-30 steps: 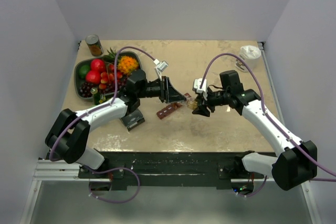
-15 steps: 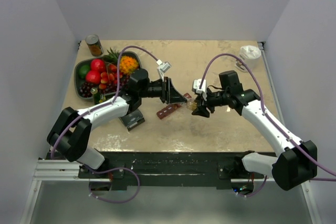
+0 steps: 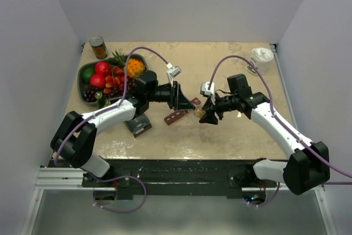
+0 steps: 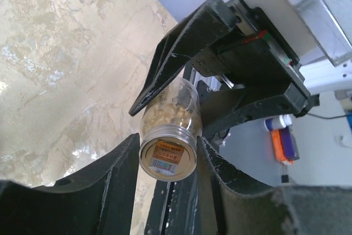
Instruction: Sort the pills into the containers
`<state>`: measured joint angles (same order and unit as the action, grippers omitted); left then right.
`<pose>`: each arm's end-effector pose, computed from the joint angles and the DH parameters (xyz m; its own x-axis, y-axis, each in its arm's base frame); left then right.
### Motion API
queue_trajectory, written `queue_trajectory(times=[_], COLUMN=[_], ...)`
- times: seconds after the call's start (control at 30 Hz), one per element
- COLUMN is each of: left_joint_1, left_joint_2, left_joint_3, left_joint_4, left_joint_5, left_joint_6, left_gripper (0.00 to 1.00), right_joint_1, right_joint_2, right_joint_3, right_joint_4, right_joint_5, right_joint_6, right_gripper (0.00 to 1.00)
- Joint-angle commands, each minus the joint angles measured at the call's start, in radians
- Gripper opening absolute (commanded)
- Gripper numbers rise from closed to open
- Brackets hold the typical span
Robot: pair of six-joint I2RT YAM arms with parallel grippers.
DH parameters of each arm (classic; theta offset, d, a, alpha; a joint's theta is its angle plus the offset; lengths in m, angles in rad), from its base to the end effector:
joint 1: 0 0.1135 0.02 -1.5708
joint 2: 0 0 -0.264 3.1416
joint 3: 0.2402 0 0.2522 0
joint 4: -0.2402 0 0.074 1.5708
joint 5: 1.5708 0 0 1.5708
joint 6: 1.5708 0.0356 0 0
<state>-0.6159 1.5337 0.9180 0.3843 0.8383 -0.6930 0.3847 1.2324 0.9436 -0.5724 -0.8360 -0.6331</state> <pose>0.2623 -0.2180 0.2624 -0.7682 0.0203 -0.6399 0.6321 0.1829 -0.7530 0.2200 0.1176 0.2760 -0.1529 -0.4899 -0.8583 -0.9801 0.1863 0.0683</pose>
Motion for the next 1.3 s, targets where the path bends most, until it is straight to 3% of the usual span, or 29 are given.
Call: queue_trajectory(times=[0.0, 0.1, 0.2, 0.23, 0.33, 0.43, 0.8, 0.93, 1.27], left_joint_1=[-0.019, -0.019, -0.018, -0.016, -0.010, 0.004, 0.024, 0.031, 0.091], left_joint_2=[0.008, -0.020, -0.066, -0.082, -0.099, -0.092, -0.107, -0.136, -0.276], left_joint_3=[0.050, 0.065, 0.056, 0.055, 0.062, 0.079, 0.090, 0.065, -0.020], left_joint_4=[-0.123, -0.240, -0.291, -0.295, -0.282, -0.260, -0.349, -0.415, -0.448], left_joint_5=[0.085, 0.119, 0.146, 0.137, 0.102, 0.082, 0.019, 0.004, 0.025], left_joint_6=[0.247, 0.479, 0.637, 0.662, 0.664, 0.626, 0.648, 0.682, 0.724], left_gripper=[0.09, 0.12, 0.26, 0.37, 0.56, 0.64, 0.77, 0.89, 0.91], right_joint_1=[0.005, 0.005, 0.003, 0.003, 0.003, 0.003, 0.003, 0.003, 0.003], right_joint_2=[0.015, 0.030, 0.049, 0.055, 0.050, 0.041, 0.012, 0.006, -0.008], right_joint_3=[0.058, 0.070, 0.081, 0.084, 0.087, 0.075, 0.058, 0.057, 0.054], right_joint_4=[0.080, 0.051, 0.017, 0.010, 0.000, 0.003, 0.026, 0.028, 0.023], right_joint_5=[-0.210, -0.314, -0.414, -0.428, -0.439, -0.419, -0.391, -0.382, -0.331], right_joint_6=[0.067, 0.078, 0.079, 0.078, 0.070, 0.062, 0.070, 0.069, 0.046], right_gripper=[0.03, 0.03, 0.03, 0.03, 0.03, 0.03, 0.03, 0.03, 0.03])
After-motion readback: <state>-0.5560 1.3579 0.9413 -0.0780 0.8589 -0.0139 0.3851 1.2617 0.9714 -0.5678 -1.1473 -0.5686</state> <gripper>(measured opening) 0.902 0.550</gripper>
